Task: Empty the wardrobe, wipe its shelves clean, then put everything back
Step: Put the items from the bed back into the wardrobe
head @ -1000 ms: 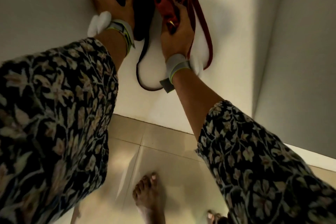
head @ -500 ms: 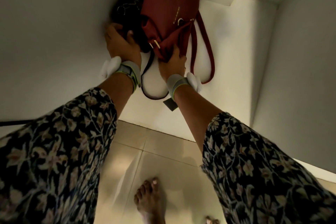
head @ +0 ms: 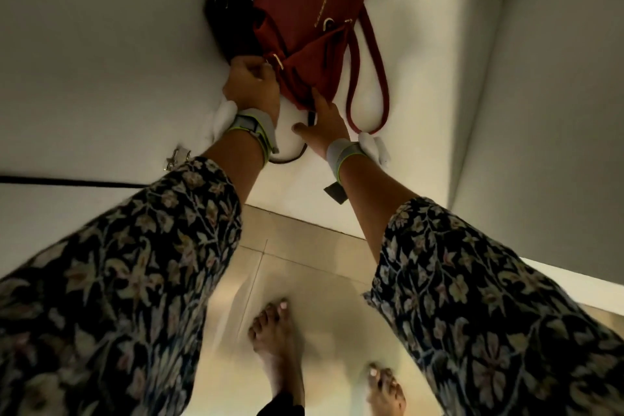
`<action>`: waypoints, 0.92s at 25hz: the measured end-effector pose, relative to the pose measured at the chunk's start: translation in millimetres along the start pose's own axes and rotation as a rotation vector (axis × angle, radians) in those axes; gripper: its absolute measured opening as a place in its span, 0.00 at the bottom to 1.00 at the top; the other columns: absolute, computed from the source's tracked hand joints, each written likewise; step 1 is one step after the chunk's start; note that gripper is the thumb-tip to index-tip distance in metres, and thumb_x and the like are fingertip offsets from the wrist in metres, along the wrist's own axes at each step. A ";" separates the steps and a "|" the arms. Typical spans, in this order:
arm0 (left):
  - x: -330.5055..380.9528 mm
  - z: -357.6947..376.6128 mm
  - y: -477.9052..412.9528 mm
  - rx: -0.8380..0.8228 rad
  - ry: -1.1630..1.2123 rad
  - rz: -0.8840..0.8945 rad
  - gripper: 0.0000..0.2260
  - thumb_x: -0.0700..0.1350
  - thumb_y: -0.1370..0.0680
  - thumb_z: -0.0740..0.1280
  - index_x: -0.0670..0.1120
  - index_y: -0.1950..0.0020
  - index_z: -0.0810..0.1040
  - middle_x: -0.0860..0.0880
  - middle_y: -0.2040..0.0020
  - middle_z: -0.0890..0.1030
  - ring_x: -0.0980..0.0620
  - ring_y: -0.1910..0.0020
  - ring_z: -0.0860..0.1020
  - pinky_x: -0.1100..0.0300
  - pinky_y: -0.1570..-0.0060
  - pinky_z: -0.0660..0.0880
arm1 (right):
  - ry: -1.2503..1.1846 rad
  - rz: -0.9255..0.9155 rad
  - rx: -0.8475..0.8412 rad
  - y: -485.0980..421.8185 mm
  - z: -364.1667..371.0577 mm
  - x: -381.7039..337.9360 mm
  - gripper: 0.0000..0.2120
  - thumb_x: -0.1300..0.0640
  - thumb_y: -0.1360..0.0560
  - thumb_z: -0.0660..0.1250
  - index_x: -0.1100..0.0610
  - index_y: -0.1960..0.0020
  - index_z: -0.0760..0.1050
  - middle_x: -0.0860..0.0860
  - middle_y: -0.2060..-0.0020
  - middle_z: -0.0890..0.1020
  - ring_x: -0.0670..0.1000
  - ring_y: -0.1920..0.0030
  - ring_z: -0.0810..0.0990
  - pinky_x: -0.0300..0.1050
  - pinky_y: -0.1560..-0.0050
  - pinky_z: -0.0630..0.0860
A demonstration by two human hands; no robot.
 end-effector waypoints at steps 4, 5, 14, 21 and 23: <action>24.6 -11.1 51.6 0.004 -0.032 -0.047 0.10 0.43 0.24 0.65 0.44 0.43 0.75 0.50 0.54 0.79 0.50 0.54 0.79 0.59 0.48 0.77 | -0.122 -0.030 0.070 51.1 -24.2 -17.7 0.21 0.58 0.24 0.66 0.58 0.32 0.69 0.57 0.36 0.73 0.56 0.35 0.72 0.46 0.36 0.68; 28.7 -17.6 63.9 -0.002 -0.019 -0.064 0.08 0.43 0.24 0.66 0.45 0.46 0.76 0.48 0.54 0.80 0.48 0.53 0.80 0.56 0.48 0.78 | -0.126 -0.033 0.075 66.9 -32.0 -23.6 0.18 0.57 0.24 0.65 0.59 0.35 0.72 0.56 0.38 0.76 0.55 0.38 0.75 0.43 0.39 0.70; 54.0 -88.1 241.0 -0.047 0.093 -0.234 0.02 0.43 0.21 0.62 0.48 0.49 0.72 0.45 0.55 0.83 0.47 0.63 0.80 0.51 0.55 0.80 | -0.238 0.057 0.098 231.3 -78.6 -41.8 0.13 0.51 0.23 0.63 0.57 0.45 0.78 0.53 0.50 0.84 0.53 0.47 0.80 0.47 0.43 0.75; 104.9 -142.5 361.4 -0.075 0.082 -0.395 0.06 0.41 0.22 0.63 0.45 0.46 0.75 0.45 0.57 0.82 0.49 0.66 0.79 0.54 0.57 0.79 | -0.288 0.117 0.086 367.7 -134.7 -48.2 0.12 0.49 0.25 0.64 0.55 0.49 0.79 0.52 0.53 0.84 0.53 0.50 0.80 0.50 0.44 0.77; 128.8 -158.3 399.0 -0.126 0.068 -0.359 0.06 0.40 0.21 0.62 0.44 0.45 0.75 0.45 0.57 0.82 0.52 0.68 0.78 0.58 0.62 0.77 | -0.324 0.131 0.104 411.8 -152.1 -51.2 0.10 0.50 0.24 0.64 0.55 0.50 0.79 0.50 0.54 0.84 0.51 0.51 0.80 0.43 0.48 0.75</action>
Point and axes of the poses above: each hand's wrist, its own y-axis away from the middle knuckle, its own z-axis out of the palm, x = y × z, the point moved 1 cm from there along -y, towards the middle knuckle
